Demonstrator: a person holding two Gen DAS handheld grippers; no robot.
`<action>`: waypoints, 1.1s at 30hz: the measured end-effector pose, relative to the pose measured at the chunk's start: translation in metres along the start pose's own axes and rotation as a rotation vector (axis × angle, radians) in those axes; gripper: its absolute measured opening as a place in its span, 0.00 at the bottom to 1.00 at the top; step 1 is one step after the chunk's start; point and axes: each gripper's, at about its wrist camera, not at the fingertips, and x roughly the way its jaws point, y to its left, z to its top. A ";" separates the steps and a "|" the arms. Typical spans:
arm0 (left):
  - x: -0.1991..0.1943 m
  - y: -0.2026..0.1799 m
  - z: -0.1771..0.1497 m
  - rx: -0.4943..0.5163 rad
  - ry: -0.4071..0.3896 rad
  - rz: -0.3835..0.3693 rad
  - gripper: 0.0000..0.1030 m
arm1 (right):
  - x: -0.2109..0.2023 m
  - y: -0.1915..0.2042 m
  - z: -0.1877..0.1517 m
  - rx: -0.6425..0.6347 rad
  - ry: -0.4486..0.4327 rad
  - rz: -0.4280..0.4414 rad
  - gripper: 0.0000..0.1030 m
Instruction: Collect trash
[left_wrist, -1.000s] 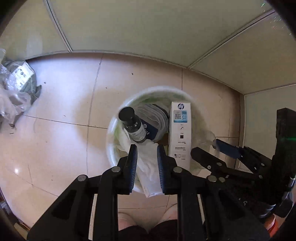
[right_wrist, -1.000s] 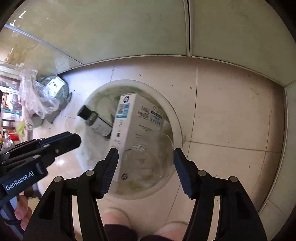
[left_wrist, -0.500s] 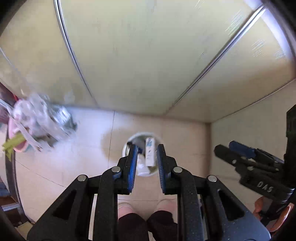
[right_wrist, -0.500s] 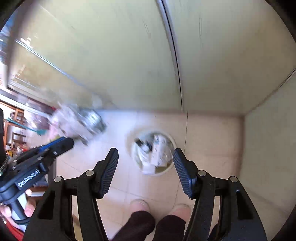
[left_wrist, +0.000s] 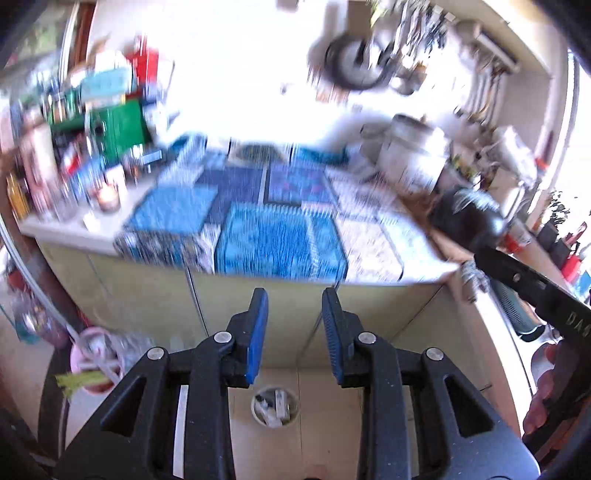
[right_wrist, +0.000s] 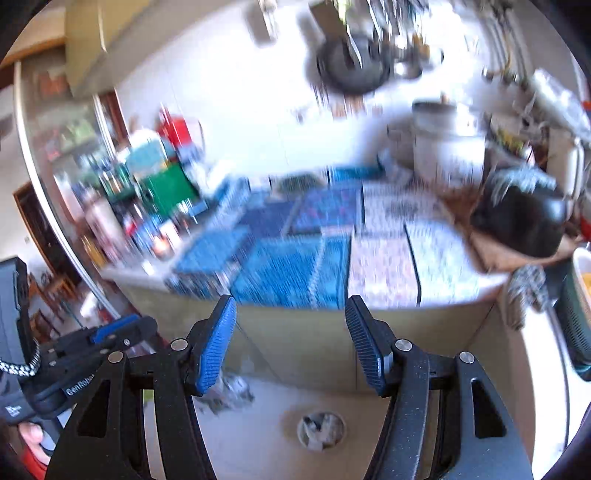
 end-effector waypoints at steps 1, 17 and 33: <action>-0.025 0.000 0.005 0.010 -0.039 -0.010 0.35 | -0.018 0.015 0.002 0.000 -0.040 -0.003 0.56; -0.225 0.029 -0.033 0.107 -0.201 -0.022 0.92 | -0.145 0.130 -0.040 -0.016 -0.210 -0.203 1.00; -0.251 0.028 -0.051 0.113 -0.190 -0.039 0.92 | -0.161 0.157 -0.053 -0.079 -0.169 -0.234 1.00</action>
